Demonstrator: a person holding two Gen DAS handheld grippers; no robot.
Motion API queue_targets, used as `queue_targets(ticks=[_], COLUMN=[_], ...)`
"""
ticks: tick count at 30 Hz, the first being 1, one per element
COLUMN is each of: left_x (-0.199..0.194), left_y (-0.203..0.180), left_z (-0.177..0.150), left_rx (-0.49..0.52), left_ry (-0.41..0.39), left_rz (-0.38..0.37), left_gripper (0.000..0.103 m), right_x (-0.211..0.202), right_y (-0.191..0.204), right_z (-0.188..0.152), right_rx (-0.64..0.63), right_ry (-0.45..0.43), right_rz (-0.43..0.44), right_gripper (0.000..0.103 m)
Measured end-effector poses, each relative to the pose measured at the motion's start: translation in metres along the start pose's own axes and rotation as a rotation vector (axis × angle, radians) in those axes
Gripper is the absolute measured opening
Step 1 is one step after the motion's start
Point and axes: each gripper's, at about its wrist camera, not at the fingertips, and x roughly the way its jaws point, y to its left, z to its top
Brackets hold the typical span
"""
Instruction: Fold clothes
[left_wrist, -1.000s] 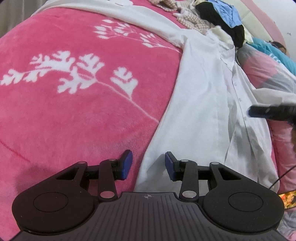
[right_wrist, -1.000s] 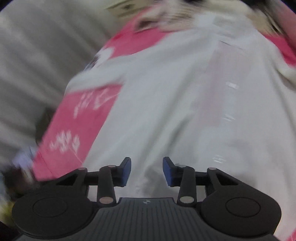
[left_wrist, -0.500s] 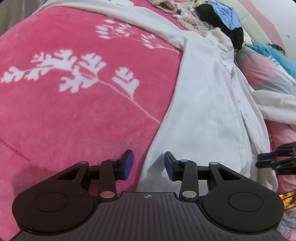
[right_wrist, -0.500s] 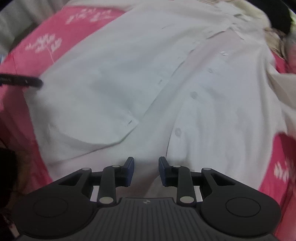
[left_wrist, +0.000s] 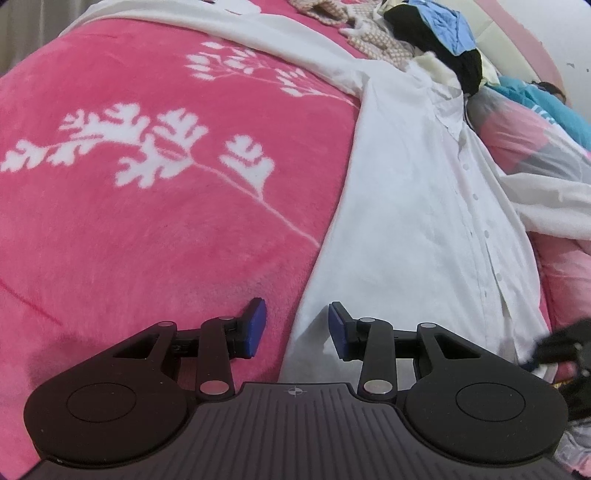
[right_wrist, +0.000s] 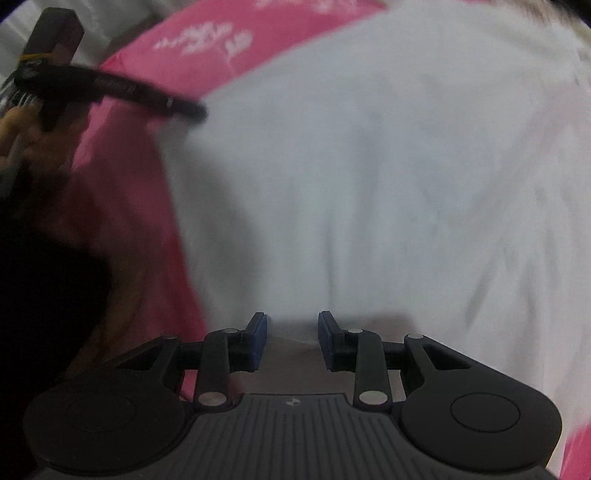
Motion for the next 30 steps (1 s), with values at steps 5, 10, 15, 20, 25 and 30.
queue_targets(ticks=[5, 10, 15, 20, 25, 30], left_x=[-0.001, -0.005, -0.006, -0.006, -0.012, -0.011], left_y=[-0.002, -0.005, -0.017, -0.027, -0.025, -0.025], left_z=[-0.001, -0.004, -0.012, -0.018, -0.020, -0.022], left_rx=[0.012, 0.034, 0.121, 0.174, 0.151, 0.157], left_ry=[0.006, 0.013, 0.005, -0.012, 0.001, 0.015], left_rz=[0.002, 0.007, 0.062, 0.145, 0.152, 0.159], left_gripper=[0.039, 0.040, 0.033, 0.012, 0.001, 0.000], right_x=[-0.024, -0.025, -0.012, -0.007, -0.025, -0.018], right_y=[-0.016, -0.035, -0.024, -0.014, -0.008, 0.008], right_z=[-0.016, -0.012, -0.014, -0.020, -0.022, -0.026], right_rx=[0.193, 0.377, 0.302, 0.244, 0.205, 0.124], right_ry=[-0.044, -0.165, -0.131, -0.132, -0.160, -0.187], right_rz=[0.059, 0.058, -0.017, -0.062, -0.094, -0.157], right_gripper=[0.039, 0.043, 0.043, 0.043, 0.043, 0.039])
